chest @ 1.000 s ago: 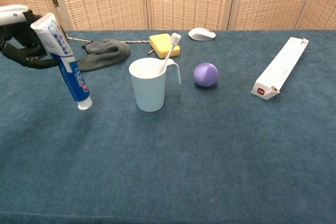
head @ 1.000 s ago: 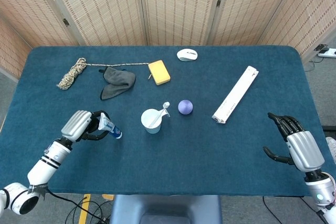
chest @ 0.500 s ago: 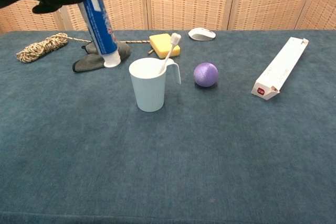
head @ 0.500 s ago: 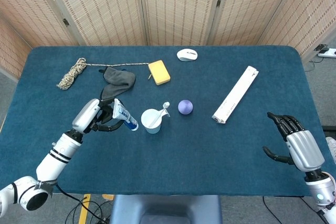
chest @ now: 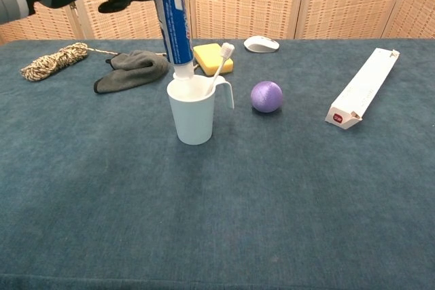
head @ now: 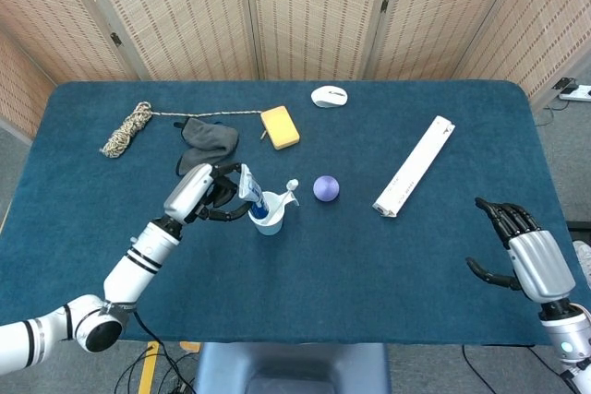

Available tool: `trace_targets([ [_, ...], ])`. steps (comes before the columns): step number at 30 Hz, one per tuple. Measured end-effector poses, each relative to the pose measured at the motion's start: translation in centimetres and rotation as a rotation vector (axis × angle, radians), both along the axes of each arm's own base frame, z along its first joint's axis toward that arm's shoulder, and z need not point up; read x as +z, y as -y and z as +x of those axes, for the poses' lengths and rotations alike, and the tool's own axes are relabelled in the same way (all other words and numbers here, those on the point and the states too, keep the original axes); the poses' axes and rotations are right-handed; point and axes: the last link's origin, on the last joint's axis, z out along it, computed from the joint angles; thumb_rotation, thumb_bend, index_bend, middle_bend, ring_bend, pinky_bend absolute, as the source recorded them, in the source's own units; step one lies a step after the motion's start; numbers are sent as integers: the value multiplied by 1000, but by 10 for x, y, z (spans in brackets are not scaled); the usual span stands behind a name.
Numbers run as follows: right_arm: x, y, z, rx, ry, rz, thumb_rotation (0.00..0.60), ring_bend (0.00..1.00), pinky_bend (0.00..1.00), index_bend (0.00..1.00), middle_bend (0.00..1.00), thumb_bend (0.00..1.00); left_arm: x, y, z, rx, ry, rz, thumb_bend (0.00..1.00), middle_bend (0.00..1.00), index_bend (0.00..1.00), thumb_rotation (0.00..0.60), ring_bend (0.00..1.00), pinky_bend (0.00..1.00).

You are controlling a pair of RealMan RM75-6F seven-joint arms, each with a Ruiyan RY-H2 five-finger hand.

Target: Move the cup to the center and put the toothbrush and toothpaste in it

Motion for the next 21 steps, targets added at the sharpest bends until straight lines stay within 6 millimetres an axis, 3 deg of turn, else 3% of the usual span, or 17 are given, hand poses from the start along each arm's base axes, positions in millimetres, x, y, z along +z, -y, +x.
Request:
trace_targets([
  [14,3,-1,-6,-12,9,-12,600,191,182,0,190,210,-36,-21,-4,81,-65,14,361,958,668,600,846,899],
  [21,3,-1,-6,-12,11,-15,600,193,182,0,191,210,-53,-20,-15,102,-116,-18,360,950,585,600,835,899],
])
